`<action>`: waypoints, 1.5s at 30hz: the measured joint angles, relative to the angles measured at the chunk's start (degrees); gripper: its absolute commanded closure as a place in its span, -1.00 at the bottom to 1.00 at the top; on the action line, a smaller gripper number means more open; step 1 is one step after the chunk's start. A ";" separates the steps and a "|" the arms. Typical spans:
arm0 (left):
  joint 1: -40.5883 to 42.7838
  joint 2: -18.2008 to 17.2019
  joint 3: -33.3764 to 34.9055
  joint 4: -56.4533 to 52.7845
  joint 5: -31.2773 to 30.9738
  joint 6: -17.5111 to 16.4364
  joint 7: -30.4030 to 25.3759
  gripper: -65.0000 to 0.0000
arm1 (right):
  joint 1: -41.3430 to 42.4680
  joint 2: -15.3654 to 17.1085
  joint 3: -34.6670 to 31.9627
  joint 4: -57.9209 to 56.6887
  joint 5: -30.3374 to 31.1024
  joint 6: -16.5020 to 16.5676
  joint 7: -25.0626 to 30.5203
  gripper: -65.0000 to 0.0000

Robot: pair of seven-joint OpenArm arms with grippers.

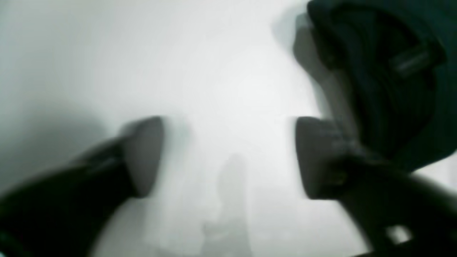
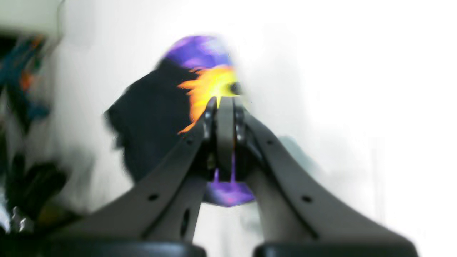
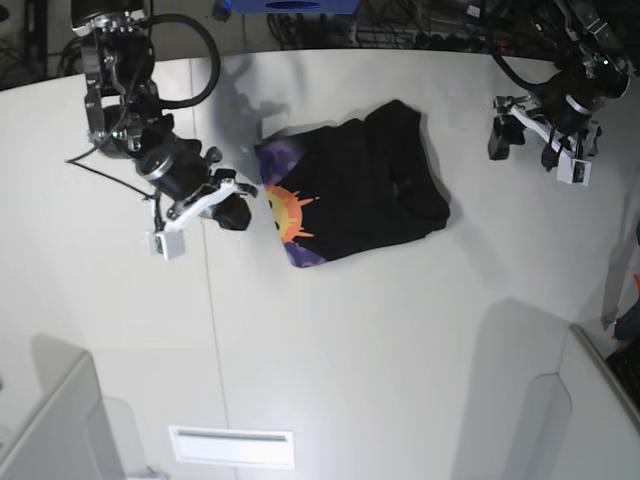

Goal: Fold the T-shirt properly
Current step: 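Press and smooth the folded shirt flat with the left gripper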

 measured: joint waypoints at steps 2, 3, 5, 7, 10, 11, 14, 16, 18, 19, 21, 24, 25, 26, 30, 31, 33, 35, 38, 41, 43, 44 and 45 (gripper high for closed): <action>-1.14 1.31 2.03 0.00 -1.92 0.00 0.02 -1.00 | -1.53 0.50 0.13 0.07 -0.52 0.94 0.46 1.00; -1.77 1.46 4.02 0.00 -2.45 0.00 0.15 -1.00 | -2.34 0.63 0.35 0.00 -0.92 0.83 -0.24 1.00; -3.50 2.51 8.61 -0.22 -2.71 -0.02 -0.20 -1.00 | -3.34 0.70 0.35 -0.11 -0.94 0.79 -0.26 1.00; -4.74 3.87 11.85 -3.08 -3.85 -0.04 -0.87 -1.00 | -3.52 0.46 0.33 -0.09 -0.79 0.83 -0.11 1.00; -6.71 5.05 14.64 -10.60 -3.15 -0.20 -0.13 -1.00 | -4.00 0.55 0.33 -0.09 -0.90 0.83 0.07 1.00; -7.34 5.20 15.02 -12.79 -2.62 0.00 0.00 -1.00 | -4.50 0.68 0.33 -0.04 -0.87 0.83 0.20 1.00; -9.01 5.64 15.39 -16.81 -3.15 -0.02 -0.76 -1.00 | -5.25 1.60 0.17 -0.04 -0.37 0.85 -0.22 1.00; -9.92 5.84 15.50 -18.25 -3.74 -0.02 -0.92 -1.00 | -5.18 2.64 0.20 -0.04 -0.61 0.87 0.15 1.00; -10.64 6.40 15.50 -19.39 -3.74 -0.04 -1.60 -1.00 | -5.25 2.82 0.50 -0.04 -0.87 0.81 0.55 1.00; -11.04 6.67 16.09 -20.09 -3.82 -0.04 -2.10 -1.00 | -5.38 2.89 0.48 -0.04 -0.85 0.83 0.52 1.00; -11.91 6.40 18.75 -22.34 -4.42 -0.20 -2.40 -1.00 | -5.64 2.54 0.39 -0.04 -0.46 0.83 0.35 1.00; -12.63 6.75 21.05 -24.70 -5.60 0.61 -3.32 -1.00 | -5.79 2.60 0.37 -0.04 -0.63 0.83 0.39 1.00; -12.63 6.73 21.51 -25.09 -6.03 1.77 -3.80 -1.00 | -5.73 2.60 0.37 -0.04 -0.66 0.83 0.37 1.00; -12.61 6.71 21.66 -25.33 -6.19 2.19 -4.42 -0.91 | -5.70 2.60 0.37 -0.04 -0.66 0.85 0.39 1.00; -12.26 3.61 27.36 -25.99 -4.68 6.47 -7.61 0.20 | -6.34 2.47 3.26 -0.02 -0.33 1.22 0.37 1.00; -12.31 2.60 29.42 -26.08 -4.13 6.75 -7.43 0.54 | -6.73 2.60 4.55 -0.02 -0.55 1.25 0.39 1.00; -12.90 0.72 33.59 -26.05 -4.15 9.66 -7.15 1.00 | -7.43 2.73 6.32 -0.02 -0.72 1.22 0.48 1.00; -14.95 -1.73 38.05 -26.10 -4.11 12.13 -6.12 1.00 | -8.24 2.62 7.98 -0.02 -0.39 1.25 0.39 1.00; -18.99 -8.17 48.06 -25.92 -4.59 14.23 -4.48 1.00 | -9.53 2.54 11.47 -0.02 -0.42 1.25 0.26 1.00; -25.46 -16.57 61.72 -25.55 -4.96 14.19 -1.95 1.00 | -10.97 2.64 15.17 -0.04 -0.76 1.25 0.50 1.00; -29.42 -21.55 72.04 -23.74 -5.03 14.29 -2.58 1.00 | -11.63 2.45 16.90 -0.11 -0.63 1.27 0.17 1.00; -31.58 -23.63 76.96 -22.73 -4.90 14.25 -2.38 1.00 | -11.91 2.43 17.57 -0.09 -0.59 1.25 0.31 1.00; -34.16 -25.70 82.16 -21.88 -4.85 14.34 -2.60 1.00 | -12.17 2.43 18.40 -0.11 -0.61 1.25 0.31 1.00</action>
